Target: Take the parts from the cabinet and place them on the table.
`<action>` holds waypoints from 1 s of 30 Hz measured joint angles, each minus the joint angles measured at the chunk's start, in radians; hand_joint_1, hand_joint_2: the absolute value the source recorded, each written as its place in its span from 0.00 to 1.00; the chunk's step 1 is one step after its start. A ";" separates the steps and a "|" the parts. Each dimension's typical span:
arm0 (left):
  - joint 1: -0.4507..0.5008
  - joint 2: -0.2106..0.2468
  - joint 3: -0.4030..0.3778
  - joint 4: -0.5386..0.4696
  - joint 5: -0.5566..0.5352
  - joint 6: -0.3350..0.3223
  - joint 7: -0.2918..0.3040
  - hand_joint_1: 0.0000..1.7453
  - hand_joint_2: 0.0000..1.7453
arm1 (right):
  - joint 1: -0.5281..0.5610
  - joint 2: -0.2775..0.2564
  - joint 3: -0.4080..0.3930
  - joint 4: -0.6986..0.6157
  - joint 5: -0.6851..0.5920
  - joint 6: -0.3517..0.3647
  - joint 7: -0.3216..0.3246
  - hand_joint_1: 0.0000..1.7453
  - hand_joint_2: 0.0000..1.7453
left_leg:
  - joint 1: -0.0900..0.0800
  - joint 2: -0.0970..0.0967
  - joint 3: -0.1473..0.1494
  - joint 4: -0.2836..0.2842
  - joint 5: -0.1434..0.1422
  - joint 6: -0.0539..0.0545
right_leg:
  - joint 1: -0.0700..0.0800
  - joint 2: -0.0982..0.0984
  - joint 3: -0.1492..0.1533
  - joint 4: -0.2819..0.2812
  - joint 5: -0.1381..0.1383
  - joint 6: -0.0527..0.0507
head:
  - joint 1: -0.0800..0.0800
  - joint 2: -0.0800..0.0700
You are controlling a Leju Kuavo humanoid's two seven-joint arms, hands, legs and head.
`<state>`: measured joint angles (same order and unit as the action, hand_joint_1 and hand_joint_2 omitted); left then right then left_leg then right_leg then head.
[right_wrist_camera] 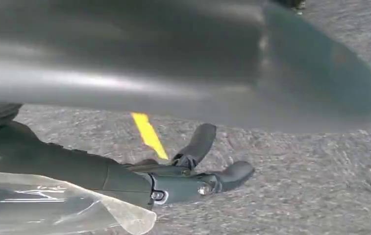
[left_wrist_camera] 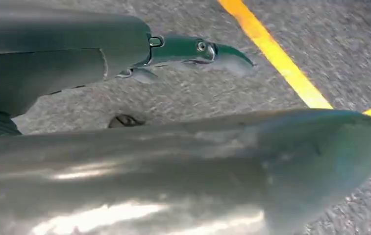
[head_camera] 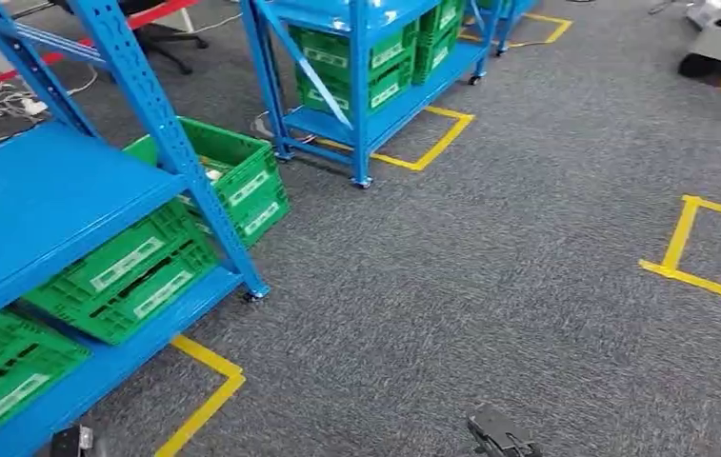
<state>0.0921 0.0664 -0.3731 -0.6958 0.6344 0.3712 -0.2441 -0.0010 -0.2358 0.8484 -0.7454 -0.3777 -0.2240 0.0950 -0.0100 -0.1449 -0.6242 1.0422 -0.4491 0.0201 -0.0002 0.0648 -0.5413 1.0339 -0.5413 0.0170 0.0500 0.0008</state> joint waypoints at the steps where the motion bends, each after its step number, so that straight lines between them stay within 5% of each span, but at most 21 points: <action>1: 0.002 0.001 0.000 0.000 -0.001 -0.001 0.000 0.00 0.00 | -0.001 0.000 -0.003 -0.003 0.001 0.000 0.000 0.00 0.00 | -0.005 -0.011 0.000 0.000 0.001 -0.005 | -0.010 -0.013 0.004 -0.016 0.009 -0.013 | -0.003 0.000; 3: 0.003 -0.002 0.000 0.000 -0.005 -0.007 0.000 0.00 0.00 | -0.004 0.002 -0.008 -0.009 0.003 0.001 0.000 0.00 0.00 | -0.008 0.078 -0.019 0.043 -0.045 -0.016 | -0.010 -0.037 0.013 -0.031 0.017 -0.026 | -0.015 0.000; 4: -0.002 -0.001 0.001 0.000 -0.005 -0.008 0.000 0.00 0.00 | -0.002 0.002 -0.008 -0.009 0.003 0.002 0.000 0.00 0.00 | -0.003 0.108 -0.049 0.111 -0.085 -0.025 | -0.008 -0.054 0.014 -0.032 0.018 -0.027 | -0.014 0.000; 5: -0.006 -0.001 0.001 0.000 -0.006 -0.011 0.000 0.00 0.00 | 0.002 0.002 -0.009 -0.009 0.003 0.001 0.001 0.00 0.00 | 0.002 0.125 -0.085 0.194 -0.122 -0.031 | -0.006 -0.072 0.014 -0.031 0.017 -0.027 | -0.016 0.000; 7: -0.004 -0.003 0.001 0.000 -0.006 -0.014 0.000 0.00 0.00 | 0.005 0.002 -0.011 -0.009 0.003 0.002 0.002 0.00 0.00 | 0.010 0.136 -0.115 0.268 -0.137 -0.040 | -0.007 -0.102 0.015 -0.031 0.014 -0.026 | -0.015 0.000; 8: -0.002 -0.003 0.001 0.000 -0.006 -0.014 0.000 0.00 0.00 | 0.005 0.002 -0.012 -0.009 0.004 0.002 0.003 0.00 0.00 | 0.015 0.139 -0.100 0.244 -0.113 -0.044 | -0.007 -0.115 0.015 -0.030 0.013 -0.025 | -0.016 0.000; 10: -0.002 -0.002 0.002 0.000 -0.006 -0.014 0.000 0.00 0.00 | 0.003 0.002 -0.013 -0.010 0.004 0.002 0.003 0.00 0.00 | 0.017 0.155 -0.016 0.094 -0.034 -0.044 | -0.007 -0.139 0.019 -0.030 0.011 -0.022 | -0.016 0.000; 11: -0.004 -0.002 0.002 0.000 -0.006 -0.014 0.000 0.00 0.00 | 0.002 0.002 -0.013 -0.010 0.005 0.002 0.003 0.00 0.00 | 0.014 0.191 0.031 0.012 -0.007 -0.040 | -0.006 -0.149 0.023 -0.030 0.010 -0.019 | -0.016 0.000; 12: -0.008 -0.002 0.003 0.000 -0.006 -0.014 0.000 0.00 0.00 | 0.003 0.002 -0.014 -0.010 0.006 0.002 0.003 0.00 0.00 | -0.002 0.224 0.045 -0.016 -0.024 -0.034 | 0.002 -0.161 0.023 -0.029 0.008 -0.013 | -0.017 0.000; 16: -0.006 -0.002 0.004 0.000 -0.006 -0.015 -0.001 0.00 0.00 | -0.004 0.002 -0.014 -0.012 0.011 0.002 0.003 0.00 0.00 | -0.001 0.181 0.036 -0.029 -0.008 -0.005 | 0.001 -0.197 0.030 -0.033 0.010 0.006 | -0.016 0.000; 17: -0.006 -0.003 0.005 0.000 -0.005 -0.015 -0.001 0.00 0.00 | -0.005 0.001 -0.015 -0.014 0.012 0.002 0.003 0.00 0.00 | 0.005 0.173 0.038 -0.038 0.001 0.004 | -0.004 -0.166 0.020 -0.023 -0.008 0.013 | -0.015 0.000; 18: -0.009 -0.003 0.004 0.000 -0.006 -0.016 -0.001 0.00 0.00 | -0.004 0.001 -0.015 -0.015 0.012 0.002 0.003 0.00 0.00 | 0.006 0.164 0.033 -0.039 0.007 0.013 | -0.005 -0.117 0.008 0.011 -0.045 0.013 | -0.012 0.000; 19: -0.013 -0.003 0.005 0.000 -0.006 -0.017 -0.001 0.00 0.00 | -0.004 0.001 -0.015 -0.015 0.012 0.002 0.004 0.00 0.00 | 0.006 0.153 0.025 -0.039 0.012 0.019 | -0.006 -0.087 -0.017 0.079 -0.092 0.015 | -0.010 0.000; 21: -0.016 -0.003 0.004 0.000 -0.005 -0.018 -0.001 0.00 0.00 | 0.001 0.000 -0.015 -0.014 0.011 0.002 0.006 0.00 0.00 | 0.004 0.128 0.009 -0.039 0.024 0.020 | -0.007 -0.068 -0.077 0.233 -0.168 0.016 | -0.010 0.000; 22: -0.015 -0.003 0.005 0.001 -0.005 -0.018 -0.001 0.00 0.00 | 0.001 0.000 -0.015 -0.014 0.011 0.002 0.006 0.00 0.00 | 0.003 0.117 0.002 -0.038 0.031 0.019 | -0.007 -0.066 -0.092 0.272 -0.176 0.015 | -0.010 0.000; 23: -0.014 -0.003 0.005 0.001 -0.005 -0.018 -0.001 0.00 0.00 | 0.002 0.000 -0.015 -0.014 0.012 0.002 0.006 0.00 0.00 | 0.003 0.104 -0.006 -0.038 0.038 0.017 | -0.008 -0.066 -0.083 0.265 -0.161 0.014 | -0.011 0.000; 25: -0.014 -0.003 0.005 0.001 -0.005 -0.018 -0.001 0.00 0.00 | 0.001 0.000 -0.015 -0.014 0.012 0.002 0.006 0.00 0.00 | 0.003 0.075 -0.021 -0.038 0.054 0.010 | -0.010 -0.059 0.004 0.121 -0.083 0.010 | -0.010 0.000; 26: -0.015 -0.003 0.005 0.001 -0.005 -0.018 -0.001 0.00 0.00 | -0.001 0.000 -0.016 -0.014 0.012 0.002 0.006 0.00 0.00 | 0.004 0.062 -0.027 -0.038 0.062 0.006 | -0.012 -0.036 0.061 0.018 -0.049 0.008 | -0.010 0.000; 27: -0.016 -0.003 0.005 0.001 -0.005 -0.018 -0.001 0.00 0.00 | -0.004 0.000 -0.019 -0.014 0.012 0.002 0.006 0.00 0.00 | 0.004 0.051 -0.033 -0.036 0.070 -0.001 | -0.015 0.013 0.100 -0.056 -0.057 0.006 | -0.010 0.000; 30: -0.016 -0.002 0.005 0.002 -0.005 -0.018 -0.001 0.00 0.00 | -0.005 0.000 -0.019 -0.014 0.012 0.003 0.008 0.00 0.00 | 0.004 0.023 -0.041 -0.038 0.095 -0.020 | -0.007 0.004 0.085 -0.048 -0.036 -0.003 | -0.013 0.000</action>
<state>0.0764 0.0641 -0.3681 -0.6943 0.6291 0.3532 -0.2449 -0.0056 -0.2358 0.8293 -0.7595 -0.3658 -0.2213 0.1034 -0.0055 -0.1215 -0.6653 1.0044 -0.3540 0.0004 -0.0070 0.0693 -0.4562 0.9864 -0.5769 0.0139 0.0366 0.0008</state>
